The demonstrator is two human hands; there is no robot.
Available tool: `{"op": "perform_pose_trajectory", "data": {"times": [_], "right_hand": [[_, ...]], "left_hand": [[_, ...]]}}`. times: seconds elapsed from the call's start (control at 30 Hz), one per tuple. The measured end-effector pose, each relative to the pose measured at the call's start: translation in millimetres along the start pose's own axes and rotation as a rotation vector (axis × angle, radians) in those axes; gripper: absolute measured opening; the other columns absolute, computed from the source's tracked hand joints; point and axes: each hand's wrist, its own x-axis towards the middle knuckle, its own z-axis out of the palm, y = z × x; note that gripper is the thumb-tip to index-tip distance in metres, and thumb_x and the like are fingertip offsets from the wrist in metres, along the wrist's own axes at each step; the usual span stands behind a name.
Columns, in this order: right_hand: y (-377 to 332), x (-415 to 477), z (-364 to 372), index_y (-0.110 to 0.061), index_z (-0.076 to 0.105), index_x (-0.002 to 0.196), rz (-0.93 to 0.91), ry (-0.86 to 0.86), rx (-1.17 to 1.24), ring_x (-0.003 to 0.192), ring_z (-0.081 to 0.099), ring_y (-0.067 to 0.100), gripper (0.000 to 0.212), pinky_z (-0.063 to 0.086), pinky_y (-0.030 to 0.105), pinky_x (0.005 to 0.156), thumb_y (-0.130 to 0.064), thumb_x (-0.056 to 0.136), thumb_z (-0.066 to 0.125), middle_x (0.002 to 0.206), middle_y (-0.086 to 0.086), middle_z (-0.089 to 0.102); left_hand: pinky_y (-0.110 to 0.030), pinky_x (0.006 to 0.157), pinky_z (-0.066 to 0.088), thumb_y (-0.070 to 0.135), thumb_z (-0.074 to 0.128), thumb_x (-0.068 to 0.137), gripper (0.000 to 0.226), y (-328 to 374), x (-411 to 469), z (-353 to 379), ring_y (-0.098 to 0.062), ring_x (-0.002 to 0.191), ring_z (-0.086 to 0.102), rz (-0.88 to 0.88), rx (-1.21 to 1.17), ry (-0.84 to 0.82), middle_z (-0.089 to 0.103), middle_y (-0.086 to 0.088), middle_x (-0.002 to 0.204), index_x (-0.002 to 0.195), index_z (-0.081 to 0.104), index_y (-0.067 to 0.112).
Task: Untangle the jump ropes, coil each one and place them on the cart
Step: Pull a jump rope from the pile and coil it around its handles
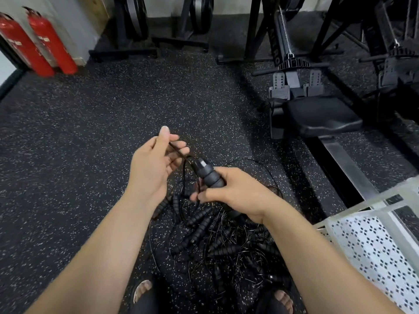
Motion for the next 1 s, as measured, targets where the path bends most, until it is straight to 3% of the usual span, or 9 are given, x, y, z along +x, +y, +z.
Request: {"op": "perform_pose_trajectory", "data": {"times": [0.1, 0.27, 0.4, 0.47, 0.6, 0.73, 0.83, 1.0], "right_hand": [[-3, -1, 2, 0.002, 0.068, 0.114, -0.071, 0.026, 0.178, 0.106, 0.08, 0.026, 0.025, 0.064, 0.038, 0.093, 0.004, 0.092, 0.08, 0.106, 0.014, 0.082], [-13, -5, -4, -0.003, 0.066, 0.11, -0.192, 0.154, 0.395, 0.103, 0.078, 0.037, 0.023, 0.063, 0.035, 0.081, 0.005, 0.092, 0.078, 0.109, 0.025, 0.079], [-16, -7, -14, -0.004, 0.067, 0.112, -0.23, 0.321, 0.531, 0.093, 0.075, 0.028, 0.027, 0.064, 0.03, 0.076, 0.005, 0.09, 0.08, 0.113, 0.026, 0.078], [-17, -8, -19, -0.005, 0.068, 0.112, -0.239, 0.394, 0.577, 0.095, 0.075, 0.028, 0.026, 0.064, 0.032, 0.077, 0.003, 0.091, 0.081, 0.115, 0.025, 0.078], [-18, -11, -32, -0.007, 0.067, 0.111, -0.276, 0.49, 0.667, 0.101, 0.079, 0.028, 0.022, 0.063, 0.03, 0.076, 0.001, 0.094, 0.078, 0.112, 0.019, 0.081], [-15, -10, -48, -0.008, 0.063, 0.11, -0.299, 0.558, 0.836, 0.1, 0.079, 0.028, 0.025, 0.063, 0.028, 0.074, 0.002, 0.093, 0.078, 0.115, 0.021, 0.08], [-8, -6, -55, -0.007, 0.061, 0.116, -0.268, 0.554, 0.886, 0.1, 0.078, 0.028, 0.027, 0.062, 0.027, 0.072, 0.003, 0.095, 0.075, 0.116, 0.021, 0.08], [5, -1, -53, 0.001, 0.064, 0.126, -0.06, 0.407, 0.696, 0.102, 0.077, 0.031, 0.037, 0.063, 0.046, 0.094, 0.012, 0.091, 0.062, 0.117, 0.019, 0.08]], "left_hand": [[-0.031, 0.076, 0.057, 0.05, 0.057, 0.108, 0.042, -6, 4, -2, -0.014, 0.084, 0.074, -0.075, 0.004, 0.024, 0.08, -0.004, 0.098, 0.114, 0.074, 0.012], [-0.043, 0.095, 0.06, 0.056, 0.058, 0.106, 0.041, -17, -4, 8, -0.017, 0.102, 0.074, -0.052, 0.221, 0.038, 0.079, 0.002, 0.111, 0.113, 0.075, 0.02], [-0.056, 0.107, 0.054, 0.059, 0.052, 0.107, 0.038, -18, -26, 24, -0.03, 0.113, 0.073, -0.067, 0.354, -0.191, 0.08, 0.002, 0.112, 0.115, 0.075, 0.029], [-0.053, 0.11, 0.053, 0.054, 0.045, 0.112, 0.04, -20, -36, 33, -0.029, 0.116, 0.074, -0.118, 0.353, -0.353, 0.081, -0.001, 0.116, 0.124, 0.074, 0.029], [-0.05, 0.112, 0.051, 0.043, 0.041, 0.116, 0.042, -26, -46, 42, -0.022, 0.114, 0.075, -0.154, 0.433, -0.543, 0.081, -0.001, 0.118, 0.127, 0.074, 0.02], [-0.047, 0.111, 0.05, 0.046, 0.053, 0.111, 0.032, -34, -45, 37, -0.015, 0.109, 0.073, -0.064, 0.721, -0.638, 0.081, 0.01, 0.11, 0.105, 0.074, 0.021], [-0.038, 0.104, 0.05, 0.037, 0.057, 0.111, 0.024, -32, -46, 36, -0.004, 0.105, 0.075, -0.023, 0.746, -0.656, 0.082, 0.014, 0.106, 0.107, 0.077, 0.024], [-0.044, 0.095, 0.057, 0.03, 0.056, 0.112, 0.022, -16, -44, 35, -0.014, 0.098, 0.079, 0.079, 0.63, -0.538, 0.083, 0.007, 0.102, 0.112, 0.078, 0.025]]}}
